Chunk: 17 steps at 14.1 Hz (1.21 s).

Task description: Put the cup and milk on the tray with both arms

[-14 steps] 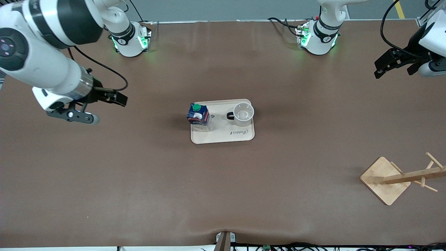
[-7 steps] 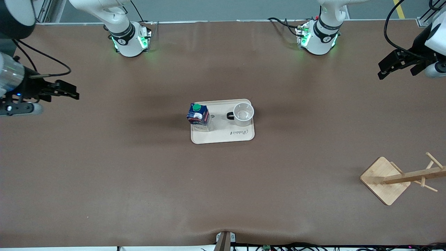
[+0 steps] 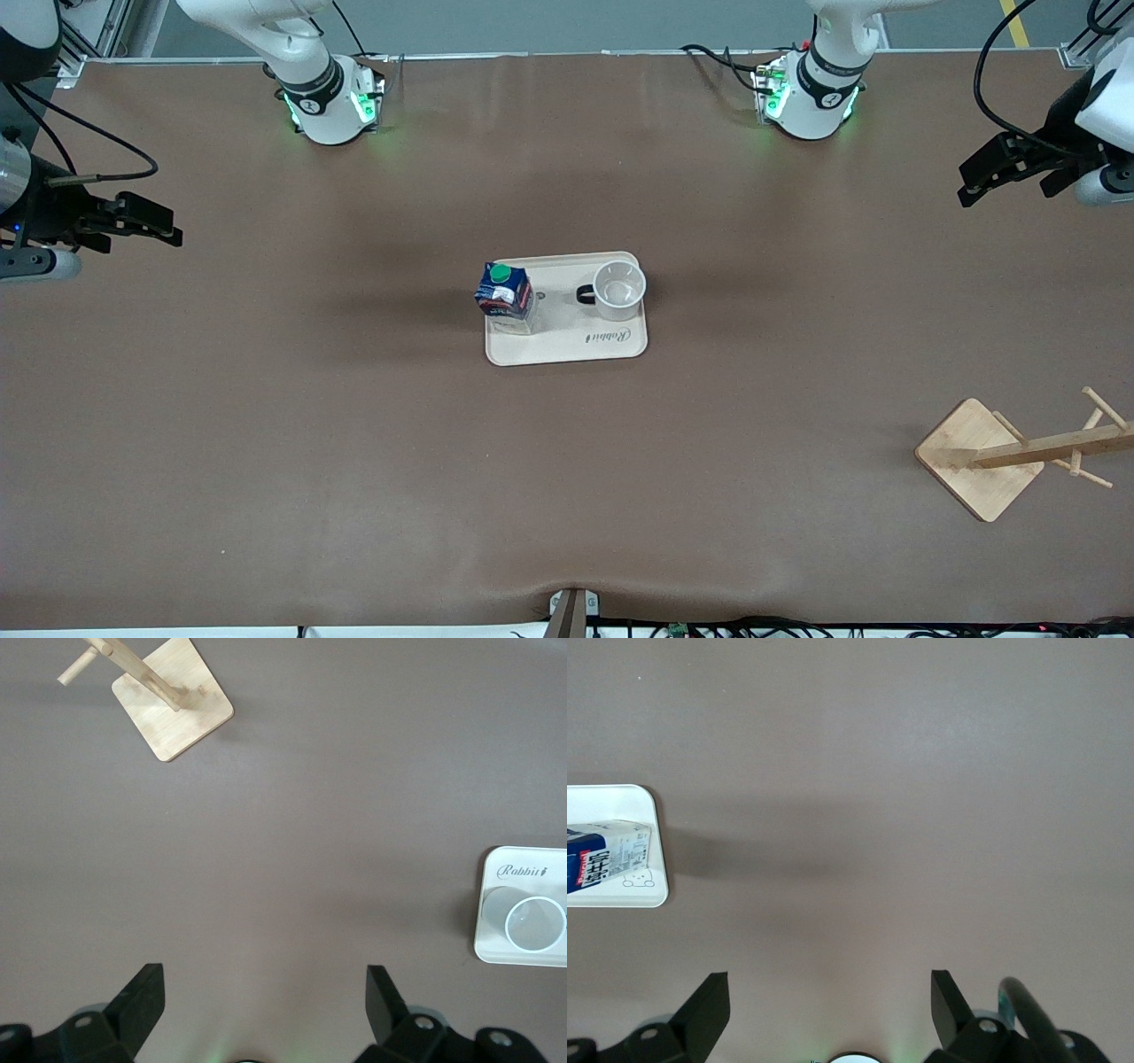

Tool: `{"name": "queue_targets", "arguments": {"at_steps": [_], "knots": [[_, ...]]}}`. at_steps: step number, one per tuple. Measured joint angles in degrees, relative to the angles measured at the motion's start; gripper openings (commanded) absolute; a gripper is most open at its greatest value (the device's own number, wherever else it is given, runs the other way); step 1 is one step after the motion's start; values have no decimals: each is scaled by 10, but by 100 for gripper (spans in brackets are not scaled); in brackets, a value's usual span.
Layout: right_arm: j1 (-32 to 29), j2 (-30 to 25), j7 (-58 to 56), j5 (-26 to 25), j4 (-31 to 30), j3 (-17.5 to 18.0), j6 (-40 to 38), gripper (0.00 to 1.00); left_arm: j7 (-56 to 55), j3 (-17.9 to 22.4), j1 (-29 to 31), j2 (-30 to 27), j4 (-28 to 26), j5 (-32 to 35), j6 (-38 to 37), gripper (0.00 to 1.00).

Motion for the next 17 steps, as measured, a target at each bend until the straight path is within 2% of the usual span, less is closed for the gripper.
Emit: {"name": "queue_targets", "arguments": {"at_steps": [17], "knots": [[-24, -5, 37, -9, 6, -7, 5, 100, 0, 1, -1, 0, 0, 0, 4, 100]]}}
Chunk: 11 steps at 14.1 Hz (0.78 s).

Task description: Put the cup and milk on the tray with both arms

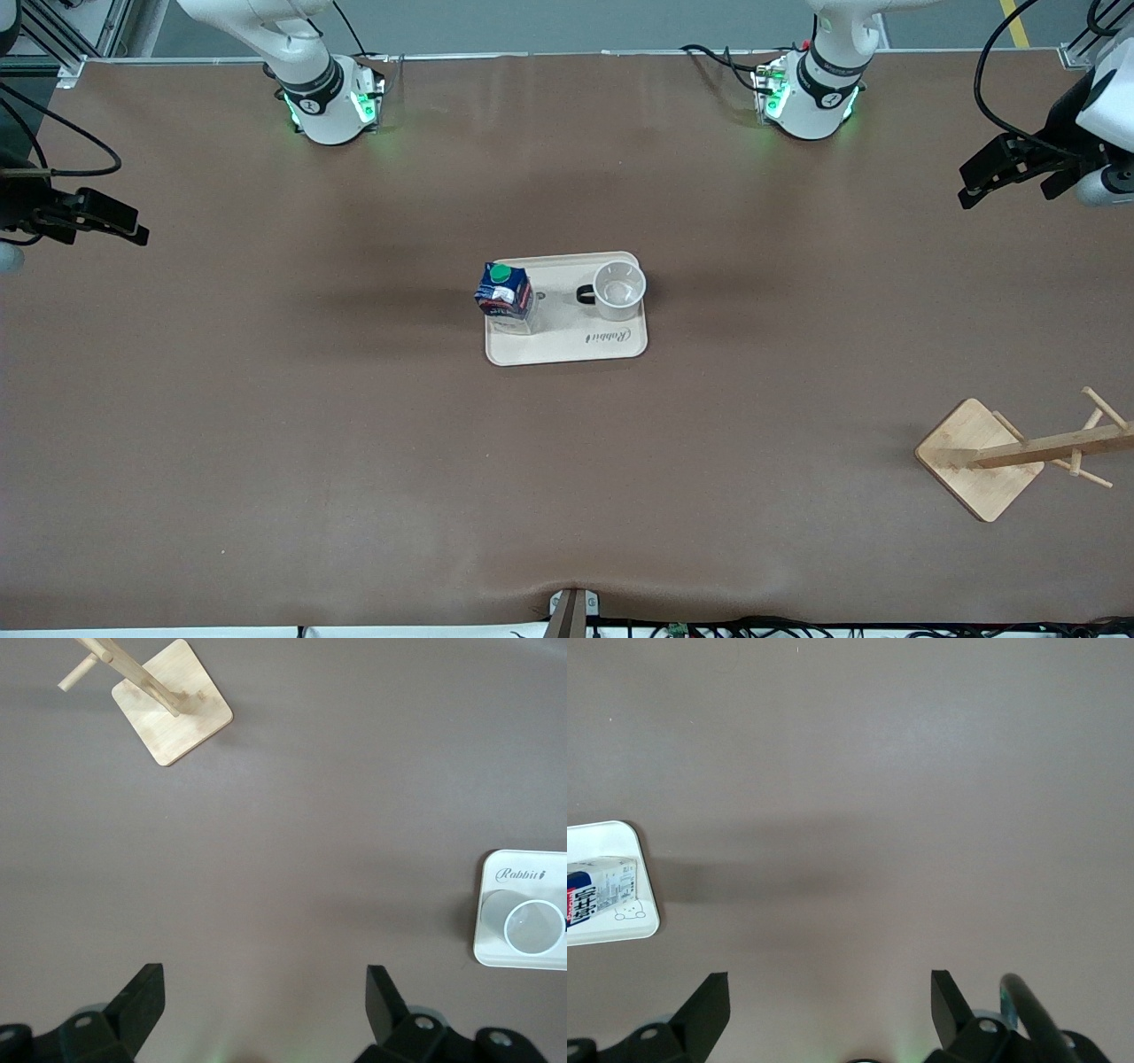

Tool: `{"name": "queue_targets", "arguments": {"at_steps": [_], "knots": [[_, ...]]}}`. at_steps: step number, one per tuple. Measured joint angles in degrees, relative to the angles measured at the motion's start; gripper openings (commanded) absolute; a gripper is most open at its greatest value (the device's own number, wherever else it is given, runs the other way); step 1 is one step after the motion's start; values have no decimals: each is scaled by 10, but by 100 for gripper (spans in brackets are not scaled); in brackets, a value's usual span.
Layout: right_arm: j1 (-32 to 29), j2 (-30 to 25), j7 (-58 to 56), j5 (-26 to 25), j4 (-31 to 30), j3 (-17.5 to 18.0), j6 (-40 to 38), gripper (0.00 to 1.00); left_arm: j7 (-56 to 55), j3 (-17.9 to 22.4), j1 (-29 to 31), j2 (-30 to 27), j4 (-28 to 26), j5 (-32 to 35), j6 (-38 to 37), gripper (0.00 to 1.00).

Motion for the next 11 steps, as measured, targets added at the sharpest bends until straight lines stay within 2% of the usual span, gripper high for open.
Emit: {"name": "queue_targets", "arguments": {"at_steps": [5, 9, 11], "knots": [[-24, 0, 2, 0, 1, 11, 0, 100, 0, 0, 0, 0, 0, 0, -2, 100], [-103, 0, 2, 0, 5, 81, 0, 100, 0, -2, 0, 0, -1, 0, -2, 100], [-115, 0, 2, 0, 8, 91, 0, 100, 0, -2, 0, 0, -1, 0, -3, 100]]}}
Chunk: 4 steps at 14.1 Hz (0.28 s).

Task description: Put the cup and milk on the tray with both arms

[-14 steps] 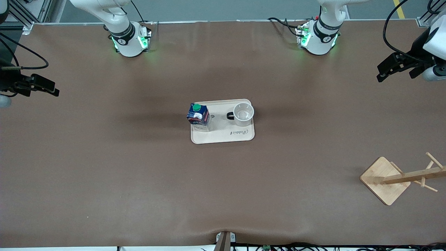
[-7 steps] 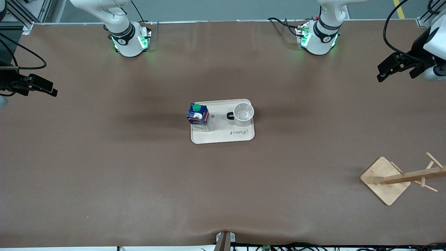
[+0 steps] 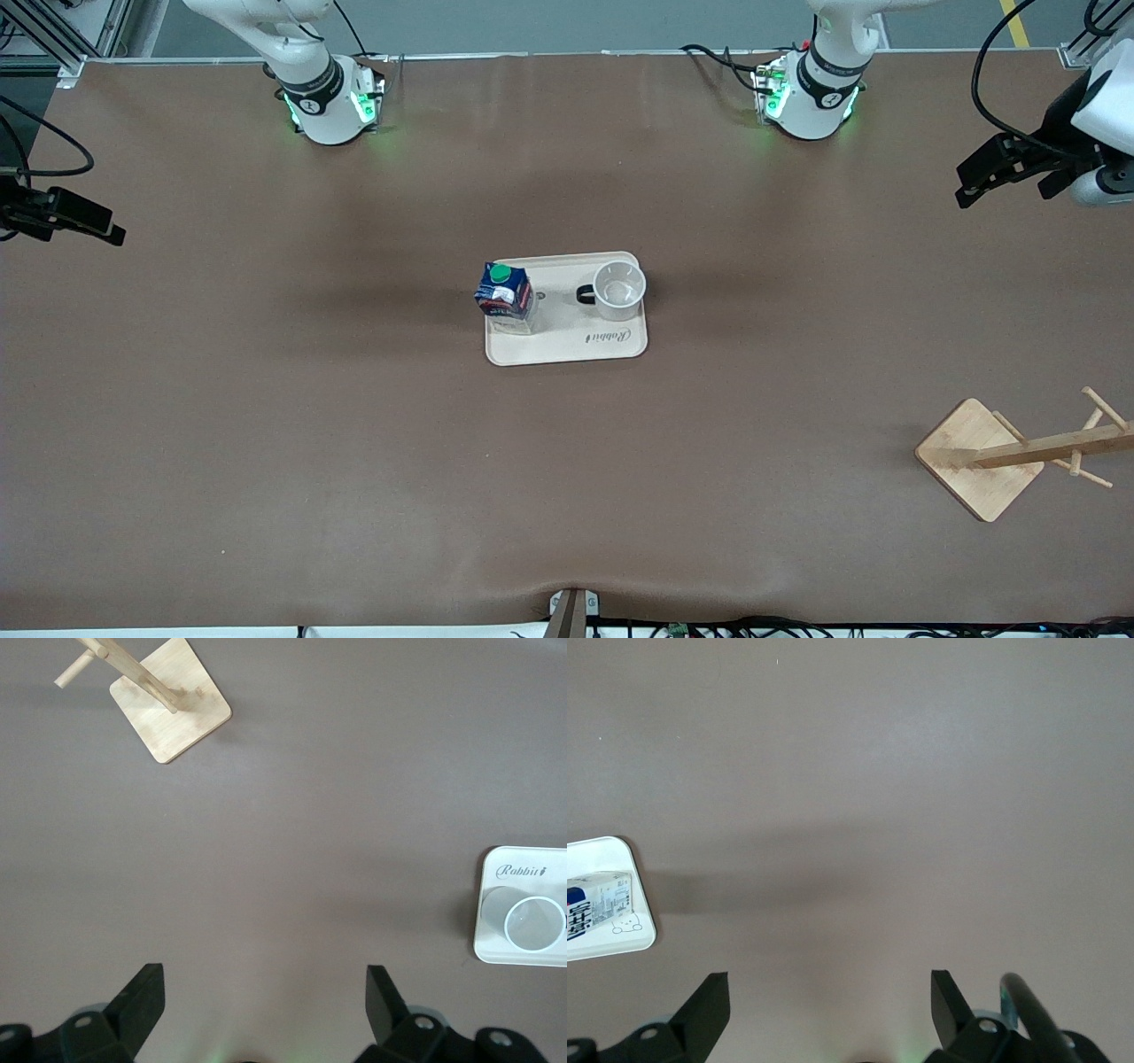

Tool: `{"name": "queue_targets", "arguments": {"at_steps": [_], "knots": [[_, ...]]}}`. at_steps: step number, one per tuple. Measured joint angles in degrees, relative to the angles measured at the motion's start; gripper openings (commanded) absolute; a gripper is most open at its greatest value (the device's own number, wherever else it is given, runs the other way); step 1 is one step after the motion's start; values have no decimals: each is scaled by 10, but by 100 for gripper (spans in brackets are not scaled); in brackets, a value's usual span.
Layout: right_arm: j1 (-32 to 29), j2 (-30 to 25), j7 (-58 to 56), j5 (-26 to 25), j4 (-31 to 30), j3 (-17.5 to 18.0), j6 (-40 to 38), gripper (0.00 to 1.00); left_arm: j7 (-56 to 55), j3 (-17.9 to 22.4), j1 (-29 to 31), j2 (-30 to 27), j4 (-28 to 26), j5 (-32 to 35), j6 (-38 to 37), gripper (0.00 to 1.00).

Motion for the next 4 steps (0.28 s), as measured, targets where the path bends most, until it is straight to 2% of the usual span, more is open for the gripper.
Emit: {"name": "queue_targets", "arguments": {"at_steps": [4], "knots": [[-2, 0, 0, 0, 5, 0, 0, 100, 0, 0, 0, 0, 0, 0, -2, 100]]}}
